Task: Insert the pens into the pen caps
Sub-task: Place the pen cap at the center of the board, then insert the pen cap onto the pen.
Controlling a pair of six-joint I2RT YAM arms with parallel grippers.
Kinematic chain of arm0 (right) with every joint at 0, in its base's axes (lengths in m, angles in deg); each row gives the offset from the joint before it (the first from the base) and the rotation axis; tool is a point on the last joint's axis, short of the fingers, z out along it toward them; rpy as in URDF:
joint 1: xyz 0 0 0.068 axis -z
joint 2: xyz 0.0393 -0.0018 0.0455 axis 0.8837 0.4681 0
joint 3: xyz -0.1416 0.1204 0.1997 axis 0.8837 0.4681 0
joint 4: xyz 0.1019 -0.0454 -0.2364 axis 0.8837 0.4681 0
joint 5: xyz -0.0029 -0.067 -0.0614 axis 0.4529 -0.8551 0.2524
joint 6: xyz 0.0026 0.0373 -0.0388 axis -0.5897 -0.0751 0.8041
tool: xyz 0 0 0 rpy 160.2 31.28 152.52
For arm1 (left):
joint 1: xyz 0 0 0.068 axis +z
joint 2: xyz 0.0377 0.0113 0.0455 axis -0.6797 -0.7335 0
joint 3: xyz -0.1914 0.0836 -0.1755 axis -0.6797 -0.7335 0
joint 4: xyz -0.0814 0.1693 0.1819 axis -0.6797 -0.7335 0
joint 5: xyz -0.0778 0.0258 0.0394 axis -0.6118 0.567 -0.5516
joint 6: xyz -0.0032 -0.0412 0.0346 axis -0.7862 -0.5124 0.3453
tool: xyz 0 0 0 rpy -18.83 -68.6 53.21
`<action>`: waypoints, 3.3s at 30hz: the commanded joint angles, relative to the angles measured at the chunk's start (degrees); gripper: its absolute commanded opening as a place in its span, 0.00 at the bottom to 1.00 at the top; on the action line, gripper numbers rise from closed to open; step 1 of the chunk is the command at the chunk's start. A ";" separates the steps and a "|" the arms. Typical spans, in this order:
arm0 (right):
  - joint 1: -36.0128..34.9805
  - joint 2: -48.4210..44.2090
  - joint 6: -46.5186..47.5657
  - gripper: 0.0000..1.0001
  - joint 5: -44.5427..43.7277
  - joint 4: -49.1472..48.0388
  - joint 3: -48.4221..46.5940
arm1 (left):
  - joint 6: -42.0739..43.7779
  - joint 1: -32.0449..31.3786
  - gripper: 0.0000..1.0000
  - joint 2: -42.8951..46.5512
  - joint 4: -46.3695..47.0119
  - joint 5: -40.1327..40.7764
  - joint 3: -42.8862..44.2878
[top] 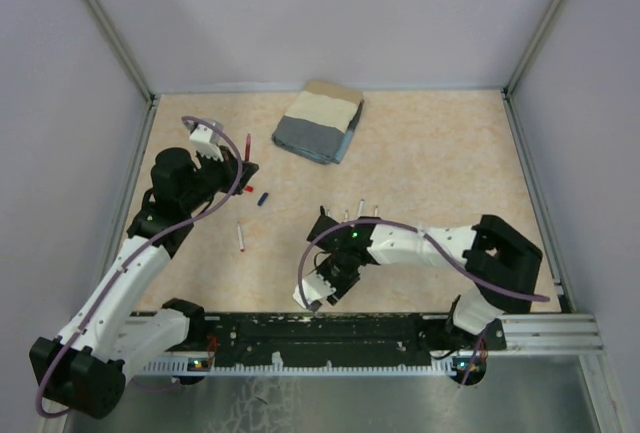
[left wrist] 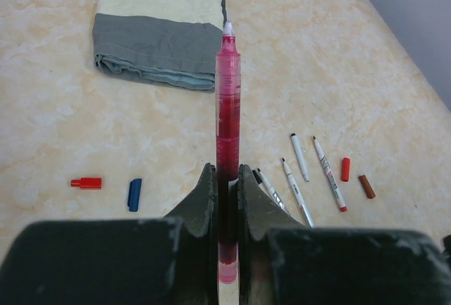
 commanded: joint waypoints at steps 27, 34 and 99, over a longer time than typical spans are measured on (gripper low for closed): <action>0.36 -39.99 -124.24 0.65 -48.35 -40.30 21.66 | -0.32 0.40 0.00 0.16 1.60 -0.79 -0.32; 0.84 -31.79 -152.09 0.71 -54.97 -14.74 11.14 | -0.41 0.42 0.00 0.15 1.71 -0.93 -0.38; -3.21 7.91 -172.06 0.19 -36.27 8.85 -4.32 | -0.52 0.11 0.00 2.79 1.59 -1.17 -0.77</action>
